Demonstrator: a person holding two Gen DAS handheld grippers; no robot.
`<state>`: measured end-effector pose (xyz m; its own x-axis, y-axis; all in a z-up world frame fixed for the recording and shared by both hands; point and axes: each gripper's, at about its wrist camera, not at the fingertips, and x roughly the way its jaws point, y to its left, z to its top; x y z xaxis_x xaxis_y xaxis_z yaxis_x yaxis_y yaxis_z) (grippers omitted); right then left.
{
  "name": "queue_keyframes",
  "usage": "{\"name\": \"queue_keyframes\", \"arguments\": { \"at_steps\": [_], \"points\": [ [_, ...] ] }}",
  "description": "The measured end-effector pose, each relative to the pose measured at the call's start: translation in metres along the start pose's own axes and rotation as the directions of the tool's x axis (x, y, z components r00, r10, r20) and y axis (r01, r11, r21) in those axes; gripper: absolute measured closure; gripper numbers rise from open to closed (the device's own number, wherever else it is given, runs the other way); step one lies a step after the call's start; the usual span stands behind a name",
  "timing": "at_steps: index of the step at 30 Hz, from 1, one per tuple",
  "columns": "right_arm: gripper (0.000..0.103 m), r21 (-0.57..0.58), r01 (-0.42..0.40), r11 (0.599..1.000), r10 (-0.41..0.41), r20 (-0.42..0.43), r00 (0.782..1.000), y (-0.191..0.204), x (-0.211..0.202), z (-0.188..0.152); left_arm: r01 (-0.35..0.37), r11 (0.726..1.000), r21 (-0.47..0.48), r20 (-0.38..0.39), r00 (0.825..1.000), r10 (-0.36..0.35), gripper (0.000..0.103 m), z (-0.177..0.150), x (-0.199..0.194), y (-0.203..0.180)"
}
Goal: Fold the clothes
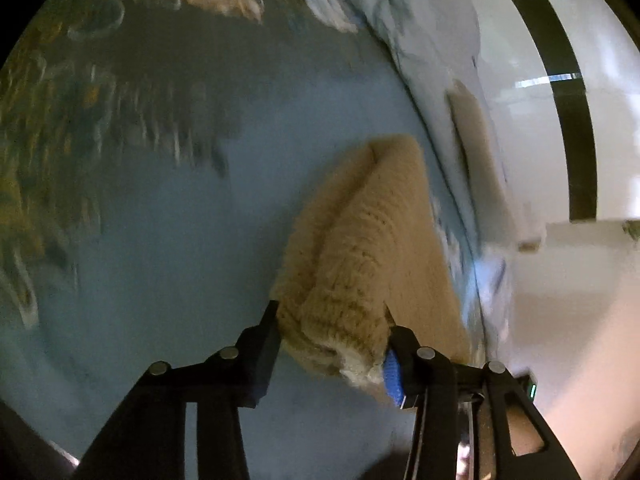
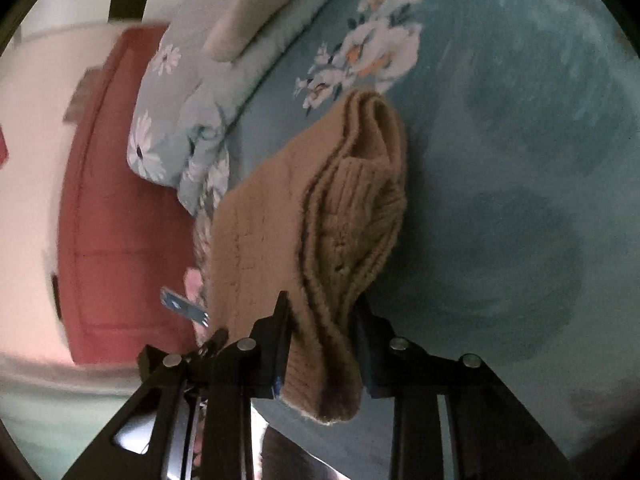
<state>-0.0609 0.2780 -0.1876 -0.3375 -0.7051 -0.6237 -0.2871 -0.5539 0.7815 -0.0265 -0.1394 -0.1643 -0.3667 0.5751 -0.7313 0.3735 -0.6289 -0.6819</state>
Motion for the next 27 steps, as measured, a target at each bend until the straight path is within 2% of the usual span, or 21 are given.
{"name": "queue_keyframes", "arguments": {
  "at_steps": [2, 7, 11, 15, 19, 22, 27],
  "points": [
    [0.073, -0.027, 0.033, 0.999, -0.034, -0.036, 0.999, -0.008, -0.007, -0.001, -0.013, 1.000, 0.013, -0.032, 0.999, 0.013, 0.056, -0.018, 0.004, 0.005],
    [0.069, -0.001, 0.068, 0.998, -0.068, -0.053, 0.996, -0.029, -0.004, -0.008, -0.016, 0.999, -0.043, -0.050, 0.999, 0.014, 0.051, -0.018, 0.013, 0.017],
    [0.059, 0.012, 0.073, 0.997, -0.073, -0.003, 0.997, -0.034, -0.007, -0.006, -0.054, 0.998, 0.045, -0.063, 0.996, 0.057, 0.040, -0.013, -0.004, 0.007],
    [0.044, 0.016, 0.057, 0.998, -0.058, 0.060, 0.997, -0.037, -0.011, 0.004, -0.116, 0.979, 0.169, -0.026, 0.992, 0.122, 0.034, 0.010, -0.012, -0.014],
    [0.044, 0.027, 0.052, 0.998, -0.054, 0.080, 0.995, -0.038, -0.004, 0.014, -0.130, 0.966, 0.221, -0.007, 0.991, 0.135, 0.033, 0.025, -0.006, -0.027],
    [0.044, 0.036, 0.075, 0.997, -0.078, 0.074, 0.994, -0.038, 0.007, 0.019, -0.128, 0.959, 0.252, -0.068, 0.986, 0.150, 0.033, 0.036, 0.021, -0.031],
    [0.041, 0.029, 0.068, 0.997, -0.070, 0.070, 0.995, -0.038, 0.011, 0.025, -0.118, 0.949, 0.292, -0.174, 0.969, 0.175, 0.032, 0.051, 0.063, -0.028]
  ]
}}
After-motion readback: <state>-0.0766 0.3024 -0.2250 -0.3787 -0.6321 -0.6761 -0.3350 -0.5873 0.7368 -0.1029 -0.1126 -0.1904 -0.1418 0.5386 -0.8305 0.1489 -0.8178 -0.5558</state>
